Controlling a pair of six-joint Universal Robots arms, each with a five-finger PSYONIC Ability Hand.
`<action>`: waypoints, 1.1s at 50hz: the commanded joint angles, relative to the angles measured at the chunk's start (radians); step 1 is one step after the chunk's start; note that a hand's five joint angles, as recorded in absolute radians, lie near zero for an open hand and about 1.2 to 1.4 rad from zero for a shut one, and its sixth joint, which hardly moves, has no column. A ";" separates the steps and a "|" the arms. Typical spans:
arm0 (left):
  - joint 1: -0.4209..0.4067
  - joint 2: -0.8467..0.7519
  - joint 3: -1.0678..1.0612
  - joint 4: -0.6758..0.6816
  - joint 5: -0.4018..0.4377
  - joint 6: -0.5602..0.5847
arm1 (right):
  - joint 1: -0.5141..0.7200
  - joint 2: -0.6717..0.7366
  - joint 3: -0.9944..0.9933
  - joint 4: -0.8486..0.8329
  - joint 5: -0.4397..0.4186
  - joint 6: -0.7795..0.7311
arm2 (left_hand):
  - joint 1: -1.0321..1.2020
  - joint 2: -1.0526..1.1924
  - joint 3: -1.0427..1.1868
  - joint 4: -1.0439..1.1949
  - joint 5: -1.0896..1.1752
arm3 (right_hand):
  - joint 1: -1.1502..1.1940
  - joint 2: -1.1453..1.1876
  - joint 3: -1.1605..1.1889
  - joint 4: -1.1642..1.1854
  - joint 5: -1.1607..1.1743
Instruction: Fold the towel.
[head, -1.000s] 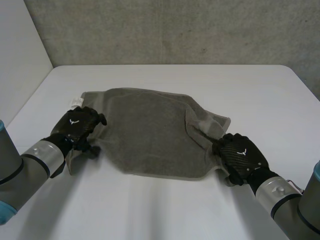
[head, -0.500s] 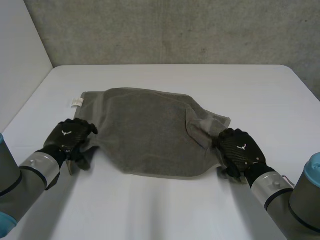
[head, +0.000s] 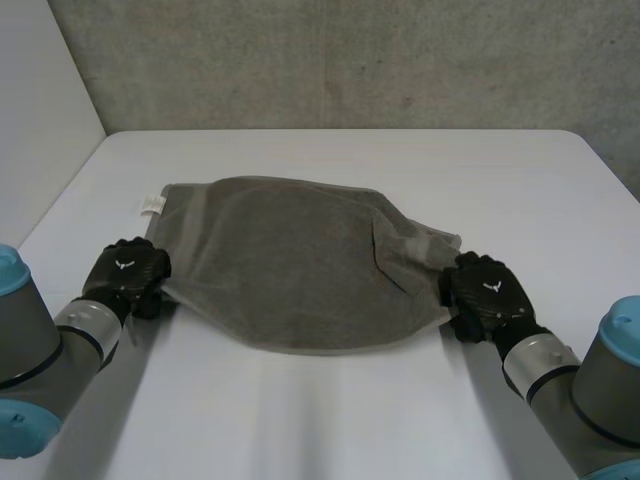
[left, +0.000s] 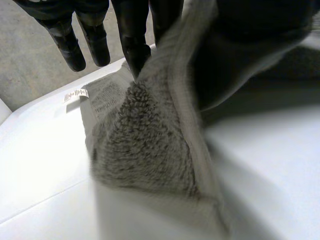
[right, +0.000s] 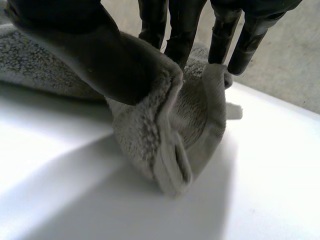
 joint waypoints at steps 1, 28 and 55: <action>0.011 0.111 -0.013 -0.034 0.007 -0.006 | -0.095 -0.192 -0.016 0.105 -0.059 0.021 | 0.105 0.106 -0.045 -0.056 0.101 | 0.076 0.091 -0.033 -0.053 0.075; 0.114 0.162 0.219 -0.311 0.232 0.043 | -0.195 -0.013 -0.599 0.762 -0.305 -0.440 | 0.105 0.106 -0.045 -0.056 0.101 | 0.076 0.091 -0.033 -0.053 0.075; 0.002 0.083 0.768 -0.083 0.172 -0.059 | -0.046 0.093 -1.311 0.554 -0.065 -0.358 | 0.105 0.106 -0.045 -0.056 0.101 | 0.076 0.091 -0.033 -0.053 0.075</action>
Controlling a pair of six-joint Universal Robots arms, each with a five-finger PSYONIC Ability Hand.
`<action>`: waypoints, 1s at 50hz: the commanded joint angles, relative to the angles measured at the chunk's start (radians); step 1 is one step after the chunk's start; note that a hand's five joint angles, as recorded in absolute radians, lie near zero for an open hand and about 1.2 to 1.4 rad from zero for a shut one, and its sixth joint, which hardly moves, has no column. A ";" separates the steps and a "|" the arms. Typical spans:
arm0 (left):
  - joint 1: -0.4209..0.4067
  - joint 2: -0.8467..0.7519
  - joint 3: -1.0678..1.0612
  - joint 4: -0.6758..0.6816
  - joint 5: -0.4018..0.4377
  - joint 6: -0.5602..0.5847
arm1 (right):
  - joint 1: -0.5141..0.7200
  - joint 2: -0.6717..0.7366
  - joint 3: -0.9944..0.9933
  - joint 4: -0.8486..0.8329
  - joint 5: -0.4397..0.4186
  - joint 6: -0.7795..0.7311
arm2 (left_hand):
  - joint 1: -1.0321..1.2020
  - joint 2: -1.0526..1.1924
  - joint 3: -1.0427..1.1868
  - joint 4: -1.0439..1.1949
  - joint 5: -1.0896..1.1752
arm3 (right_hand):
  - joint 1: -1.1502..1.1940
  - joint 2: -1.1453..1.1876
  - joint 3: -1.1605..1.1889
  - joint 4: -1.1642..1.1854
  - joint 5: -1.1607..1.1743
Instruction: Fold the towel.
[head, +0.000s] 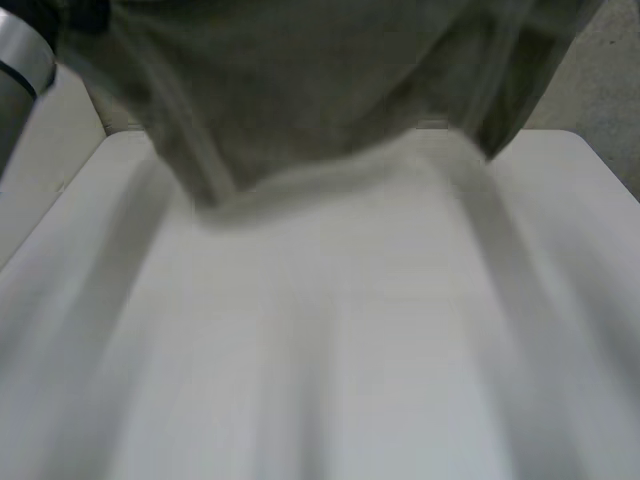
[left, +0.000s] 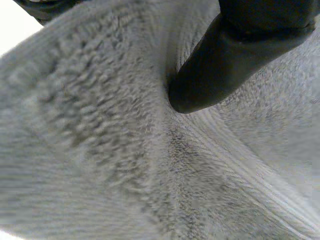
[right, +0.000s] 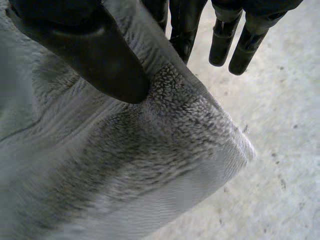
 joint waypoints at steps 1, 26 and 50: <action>0.033 0.064 -0.183 0.086 0.100 -0.055 | -0.013 -0.061 0.246 -0.009 -0.090 0.040 | 0.080 0.090 -0.045 -0.056 0.067 | 0.073 0.076 -0.033 -0.053 0.070; 0.017 -0.130 -0.593 0.117 0.148 0.189 | -0.079 -0.098 1.027 -0.164 -0.223 -0.060 | 0.080 0.090 -0.045 -0.056 0.067 | 0.073 0.076 -0.033 -0.053 0.070; 0.039 0.293 -0.699 -0.054 0.142 0.050 | -0.142 -0.461 1.139 0.016 -0.266 -0.042 | 0.080 0.090 -0.045 -0.056 0.067 | 0.073 0.076 -0.033 -0.053 0.070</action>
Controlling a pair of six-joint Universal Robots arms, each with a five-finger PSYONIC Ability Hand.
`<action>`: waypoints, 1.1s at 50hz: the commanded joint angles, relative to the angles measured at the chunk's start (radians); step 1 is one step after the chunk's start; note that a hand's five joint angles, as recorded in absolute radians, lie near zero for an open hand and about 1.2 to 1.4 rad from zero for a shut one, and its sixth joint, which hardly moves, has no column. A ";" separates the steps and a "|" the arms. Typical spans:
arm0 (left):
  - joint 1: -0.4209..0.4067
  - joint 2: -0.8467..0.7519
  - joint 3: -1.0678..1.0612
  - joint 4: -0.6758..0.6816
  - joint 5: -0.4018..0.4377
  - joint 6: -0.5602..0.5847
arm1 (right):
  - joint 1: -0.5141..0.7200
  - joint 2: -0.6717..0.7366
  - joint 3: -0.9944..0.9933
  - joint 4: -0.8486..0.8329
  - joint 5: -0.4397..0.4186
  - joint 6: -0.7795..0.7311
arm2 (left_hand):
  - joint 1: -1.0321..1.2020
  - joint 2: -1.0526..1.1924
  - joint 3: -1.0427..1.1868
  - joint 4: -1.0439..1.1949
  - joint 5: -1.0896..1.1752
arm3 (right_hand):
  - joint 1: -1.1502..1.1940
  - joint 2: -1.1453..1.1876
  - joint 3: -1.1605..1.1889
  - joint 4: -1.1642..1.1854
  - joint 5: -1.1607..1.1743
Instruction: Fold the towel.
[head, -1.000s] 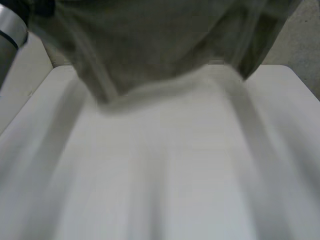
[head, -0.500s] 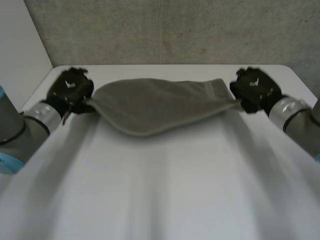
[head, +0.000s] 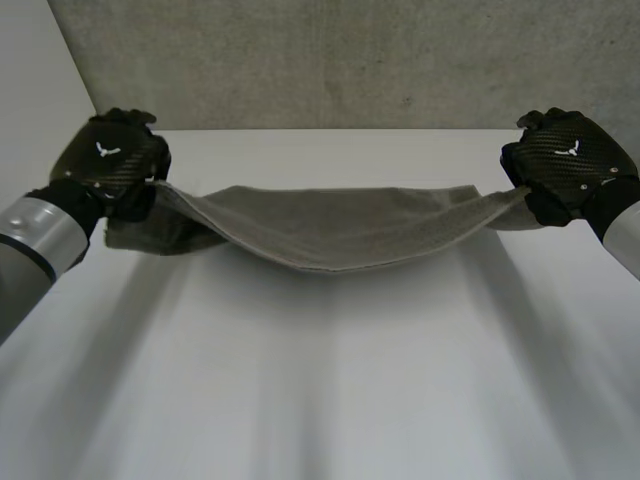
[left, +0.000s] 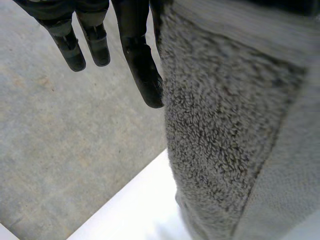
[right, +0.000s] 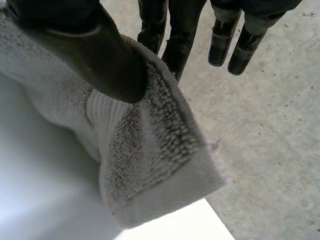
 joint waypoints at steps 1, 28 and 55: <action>0.002 0.020 0.008 -0.044 0.000 -0.043 | 0.005 0.010 -0.018 0.084 -0.029 -0.011 | 0.080 0.090 -0.045 -0.056 0.063 | 0.073 0.076 -0.033 -0.053 0.070; -0.064 -0.340 0.844 0.112 -0.061 -0.074 | 0.116 0.532 -1.317 0.090 0.172 0.125 | 0.080 0.090 -0.045 -0.056 0.063 | 0.073 0.076 -0.033 -0.053 0.070; 0.011 -0.328 0.076 0.226 0.166 0.139 | -0.002 0.350 -0.150 -0.060 -0.119 -0.052 | 0.080 0.090 -0.045 -0.056 0.063 | 0.073 0.076 -0.033 -0.053 0.070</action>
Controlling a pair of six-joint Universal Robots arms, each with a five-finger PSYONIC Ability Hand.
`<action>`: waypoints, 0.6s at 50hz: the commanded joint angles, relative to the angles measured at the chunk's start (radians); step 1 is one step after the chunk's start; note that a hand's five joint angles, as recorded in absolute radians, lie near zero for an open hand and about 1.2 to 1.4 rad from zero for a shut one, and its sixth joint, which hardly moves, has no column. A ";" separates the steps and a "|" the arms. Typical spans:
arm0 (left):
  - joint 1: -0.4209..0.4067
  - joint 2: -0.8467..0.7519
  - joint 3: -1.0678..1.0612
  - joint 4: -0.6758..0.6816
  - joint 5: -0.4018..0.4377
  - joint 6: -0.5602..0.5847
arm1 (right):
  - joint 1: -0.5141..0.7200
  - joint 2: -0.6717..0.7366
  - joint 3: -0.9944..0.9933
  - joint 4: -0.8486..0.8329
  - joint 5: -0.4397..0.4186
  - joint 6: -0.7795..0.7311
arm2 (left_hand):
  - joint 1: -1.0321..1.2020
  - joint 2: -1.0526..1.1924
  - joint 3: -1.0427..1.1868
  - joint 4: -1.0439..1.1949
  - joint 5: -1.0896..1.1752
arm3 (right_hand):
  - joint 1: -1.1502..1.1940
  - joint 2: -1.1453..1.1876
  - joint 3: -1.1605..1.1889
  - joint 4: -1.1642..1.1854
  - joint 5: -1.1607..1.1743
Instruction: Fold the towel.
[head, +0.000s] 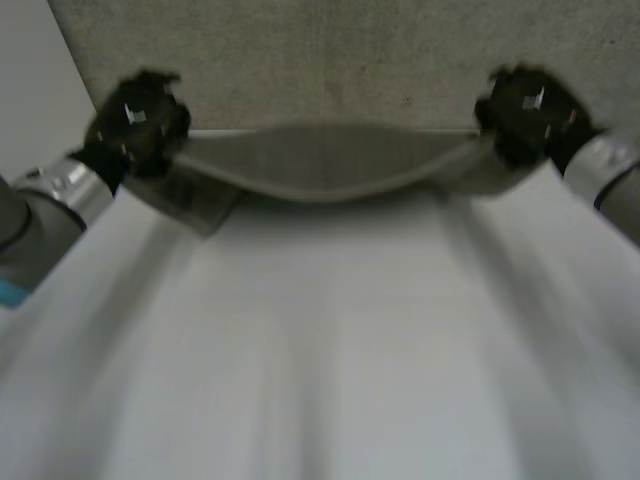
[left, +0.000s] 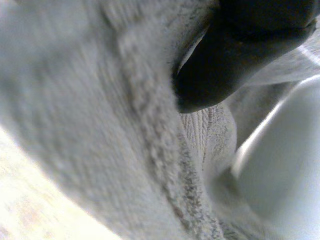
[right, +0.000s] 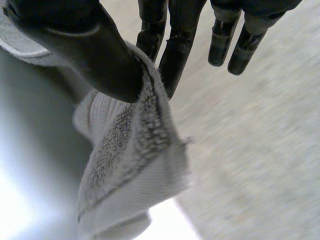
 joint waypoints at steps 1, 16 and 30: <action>-0.005 -0.004 -0.209 0.000 0.010 0.099 | -0.055 -0.011 0.271 -0.033 -0.081 -0.109 | 0.078 0.087 -0.045 -0.056 0.063 | 0.073 0.075 -0.032 -0.053 0.069; -0.018 0.200 -0.360 -0.101 0.057 0.093 | -0.166 -0.295 0.387 -0.009 -0.109 -0.039 | 0.078 0.087 -0.045 -0.056 0.063 | 0.073 0.075 -0.032 -0.053 0.069; -0.055 0.461 -0.434 -0.413 0.059 0.088 | -0.501 -0.513 0.441 0.198 -0.414 -0.008 | 0.078 0.087 -0.045 -0.056 0.063 | 0.073 0.075 -0.032 -0.053 0.069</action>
